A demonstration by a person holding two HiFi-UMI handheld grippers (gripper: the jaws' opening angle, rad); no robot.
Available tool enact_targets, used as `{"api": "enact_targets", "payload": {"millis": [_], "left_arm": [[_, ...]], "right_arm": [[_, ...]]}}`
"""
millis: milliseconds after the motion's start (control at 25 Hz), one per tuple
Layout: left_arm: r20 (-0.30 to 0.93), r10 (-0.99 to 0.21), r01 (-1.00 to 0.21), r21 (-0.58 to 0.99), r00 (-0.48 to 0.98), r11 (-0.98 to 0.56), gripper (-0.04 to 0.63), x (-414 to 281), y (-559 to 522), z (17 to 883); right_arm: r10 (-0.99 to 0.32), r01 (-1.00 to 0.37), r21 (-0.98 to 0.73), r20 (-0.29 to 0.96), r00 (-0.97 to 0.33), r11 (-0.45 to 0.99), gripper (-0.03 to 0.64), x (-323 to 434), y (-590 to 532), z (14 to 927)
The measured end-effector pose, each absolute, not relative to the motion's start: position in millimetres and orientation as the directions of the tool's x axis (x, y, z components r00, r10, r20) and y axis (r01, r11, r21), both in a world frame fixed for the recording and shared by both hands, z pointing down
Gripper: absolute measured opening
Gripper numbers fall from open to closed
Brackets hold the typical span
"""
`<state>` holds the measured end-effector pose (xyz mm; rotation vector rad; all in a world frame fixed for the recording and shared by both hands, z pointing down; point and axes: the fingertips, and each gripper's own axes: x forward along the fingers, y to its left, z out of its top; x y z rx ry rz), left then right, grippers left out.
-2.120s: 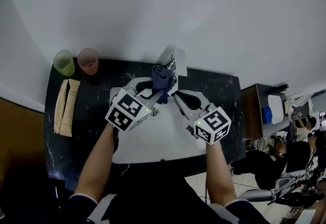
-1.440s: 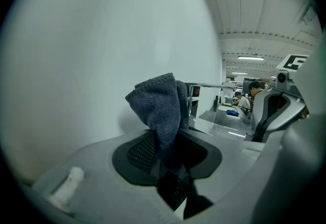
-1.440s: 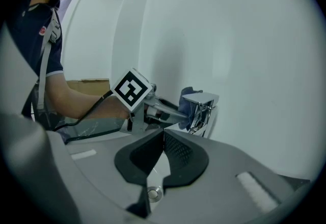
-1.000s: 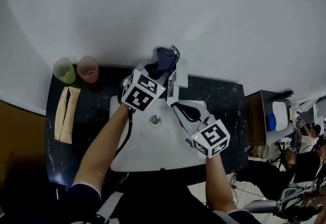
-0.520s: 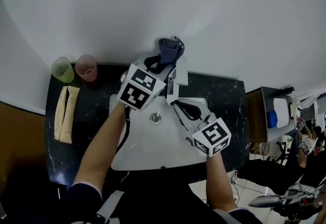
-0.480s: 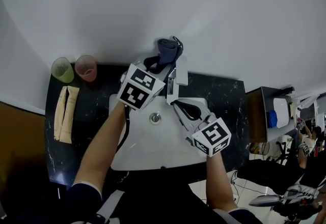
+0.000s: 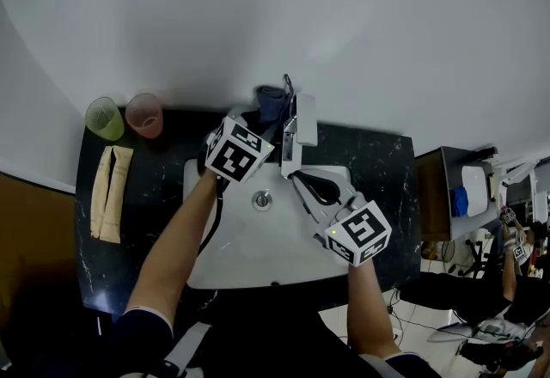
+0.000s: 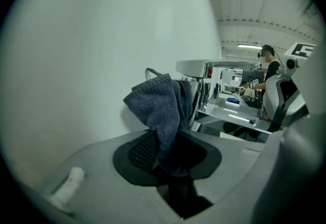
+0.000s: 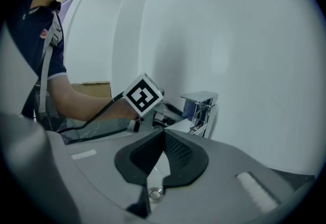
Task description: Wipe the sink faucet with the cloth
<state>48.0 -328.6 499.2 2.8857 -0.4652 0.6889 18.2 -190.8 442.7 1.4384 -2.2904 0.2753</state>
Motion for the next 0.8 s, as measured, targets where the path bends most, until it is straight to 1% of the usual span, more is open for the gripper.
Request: {"api": "enact_targets", "payload": {"millis": [200, 560, 800], "left_arm": [[0.542, -0.271, -0.305, -0.028, 0.795, -0.952, 0.104, 48.6, -327.1, 514.7], [0.628, -0.243, -0.249, -0.079, 0.74, -0.965, 0.097, 48.2, -322.0, 529.8], [0.617, -0.219, -0.249, -0.04, 0.756, -0.968, 0.095, 45.5, -317.2, 526.7]], "right_arm": [[-0.813, -0.894, 0.052, 0.443, -0.379, 0.446, 0.006, 18.5, -191.3, 442.0], [-0.81, -0.894, 0.047, 0.446, -0.38, 0.445, 0.006, 19.8, -191.1, 443.8], [-0.814, -0.9, 0.042, 0.445, -0.372, 0.434, 0.006, 22.9, -188.6, 445.9]]}}
